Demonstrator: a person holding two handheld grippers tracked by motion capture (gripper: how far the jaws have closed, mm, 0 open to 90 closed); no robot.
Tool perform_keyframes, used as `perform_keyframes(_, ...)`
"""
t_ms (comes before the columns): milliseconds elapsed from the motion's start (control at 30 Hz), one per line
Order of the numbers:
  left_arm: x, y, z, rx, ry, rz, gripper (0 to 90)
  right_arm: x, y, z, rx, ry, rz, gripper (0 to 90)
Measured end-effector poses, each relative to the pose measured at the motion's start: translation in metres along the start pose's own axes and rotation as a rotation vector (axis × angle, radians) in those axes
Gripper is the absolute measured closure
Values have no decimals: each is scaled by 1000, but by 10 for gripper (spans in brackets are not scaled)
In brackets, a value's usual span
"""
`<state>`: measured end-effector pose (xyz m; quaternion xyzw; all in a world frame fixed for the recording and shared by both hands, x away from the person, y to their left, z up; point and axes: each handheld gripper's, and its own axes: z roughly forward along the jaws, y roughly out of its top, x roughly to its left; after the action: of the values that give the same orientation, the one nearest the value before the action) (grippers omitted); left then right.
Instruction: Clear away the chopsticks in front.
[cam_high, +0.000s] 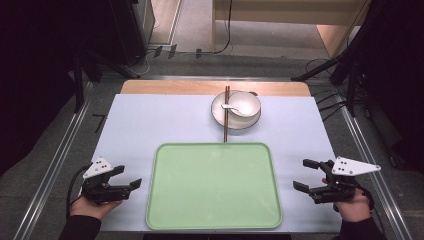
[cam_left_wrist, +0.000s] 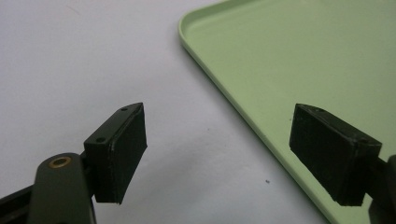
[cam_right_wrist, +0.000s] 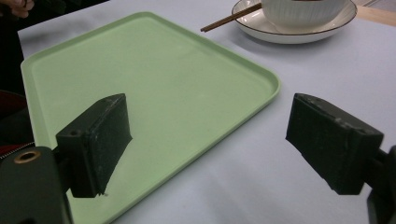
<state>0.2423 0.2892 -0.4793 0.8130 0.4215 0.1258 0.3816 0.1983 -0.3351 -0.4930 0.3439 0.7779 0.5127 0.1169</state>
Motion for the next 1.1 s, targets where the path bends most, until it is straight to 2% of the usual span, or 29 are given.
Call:
perform_keyframes(33, 0, 1, -1, -3, -14, -21, 193, 0, 0, 0, 3, -2, -3, 141)
perform_keyframes(200, -2, 2, -1, 6, -4, -2, 211, 0, 0, 0, 4, -7, -5, 141)
perform_keyframes(333, -2, 1, -2, -18, -25, -3, 247, 1, 0, 0, 7, -4, -8, 142)
perform_keyframes(367, -2, 1, -2, -31, -44, -4, 295, 1, 0, 1, 7, -3, -7, 142)
perform_keyframes(467, -3, 1, -4, -45, -38, 9, 313, 1, 0, 0, 5, 1, -8, 142)
perform_keyframes(533, -4, 1, -5, -52, -51, 10, 336, 2, 0, 0, 4, 1, -11, 142)
perform_keyframes(633, -3, -1, -4, -36, -57, -3, 394, 2, 1, 0, 0, -7, -11, 153)
perform_keyframes(867, -3, -1, -4, -34, -75, -25, 393, 0, 2, -3, -4, -10, 6, 169)
perform_keyframes(900, -2, -1, -3, -18, -75, -50, 393, 0, 2, -3, -1, -10, 4, 168)
perform_keyframes(1100, 0, -1, -2, 0, -70, -71, 355, 0, 2, -2, 15, -6, 14, 169)
